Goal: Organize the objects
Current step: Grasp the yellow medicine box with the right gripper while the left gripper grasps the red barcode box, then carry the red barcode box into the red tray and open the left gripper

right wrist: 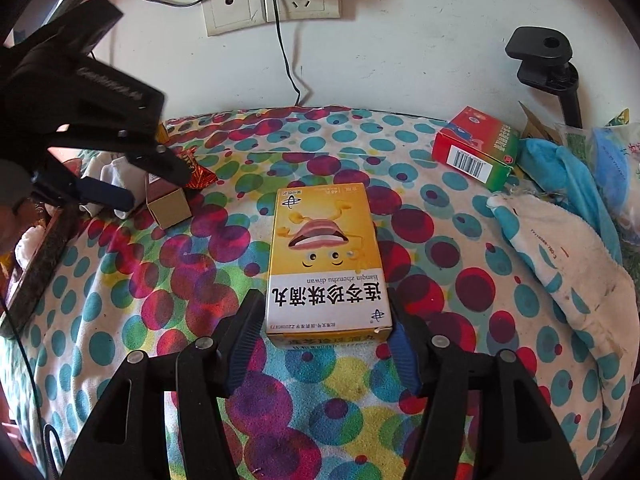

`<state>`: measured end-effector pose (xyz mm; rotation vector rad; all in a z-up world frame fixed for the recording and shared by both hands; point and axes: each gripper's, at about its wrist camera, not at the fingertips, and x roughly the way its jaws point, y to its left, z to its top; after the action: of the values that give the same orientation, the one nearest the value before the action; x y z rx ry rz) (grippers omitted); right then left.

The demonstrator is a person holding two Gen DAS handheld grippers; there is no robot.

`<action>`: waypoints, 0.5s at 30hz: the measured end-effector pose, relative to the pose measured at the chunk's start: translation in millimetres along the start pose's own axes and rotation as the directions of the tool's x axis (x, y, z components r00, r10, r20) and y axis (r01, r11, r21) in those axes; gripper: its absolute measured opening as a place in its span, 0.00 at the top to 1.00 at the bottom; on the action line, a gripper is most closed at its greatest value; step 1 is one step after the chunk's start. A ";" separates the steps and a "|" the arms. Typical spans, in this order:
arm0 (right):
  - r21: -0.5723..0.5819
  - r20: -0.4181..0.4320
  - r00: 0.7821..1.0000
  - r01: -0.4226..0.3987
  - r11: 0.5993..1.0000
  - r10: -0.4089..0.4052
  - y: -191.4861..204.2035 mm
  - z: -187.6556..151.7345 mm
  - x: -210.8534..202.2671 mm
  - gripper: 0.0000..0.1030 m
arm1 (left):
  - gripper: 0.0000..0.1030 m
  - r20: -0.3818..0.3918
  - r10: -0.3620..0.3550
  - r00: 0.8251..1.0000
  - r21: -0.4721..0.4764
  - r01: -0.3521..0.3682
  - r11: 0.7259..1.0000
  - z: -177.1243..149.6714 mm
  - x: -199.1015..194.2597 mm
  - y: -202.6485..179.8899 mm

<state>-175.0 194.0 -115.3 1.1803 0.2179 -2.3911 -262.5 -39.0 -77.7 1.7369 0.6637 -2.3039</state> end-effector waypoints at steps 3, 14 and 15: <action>-0.009 -0.003 1.000 0.001 1.000 -0.001 2.0 0.5 0.1 0.39 | 0.34 0.039 0.000 0.999 -0.034 0.002 0.999 0.2 2.7 -1.2; -0.018 -0.006 1.000 0.001 1.000 -0.001 2.8 0.7 0.6 0.37 | 0.71 0.072 -0.004 0.997 0.129 -0.005 0.992 -20.6 -2.4 2.4; -0.018 -0.006 1.000 0.001 1.000 -0.001 3.1 1.0 0.8 0.37 | 0.71 0.075 -0.012 0.997 0.143 0.001 0.990 -24.5 -5.2 2.9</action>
<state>-174.7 190.7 -115.2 1.1795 0.2413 -2.3819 -238.6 -31.2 -78.8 1.6975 0.5036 -2.4628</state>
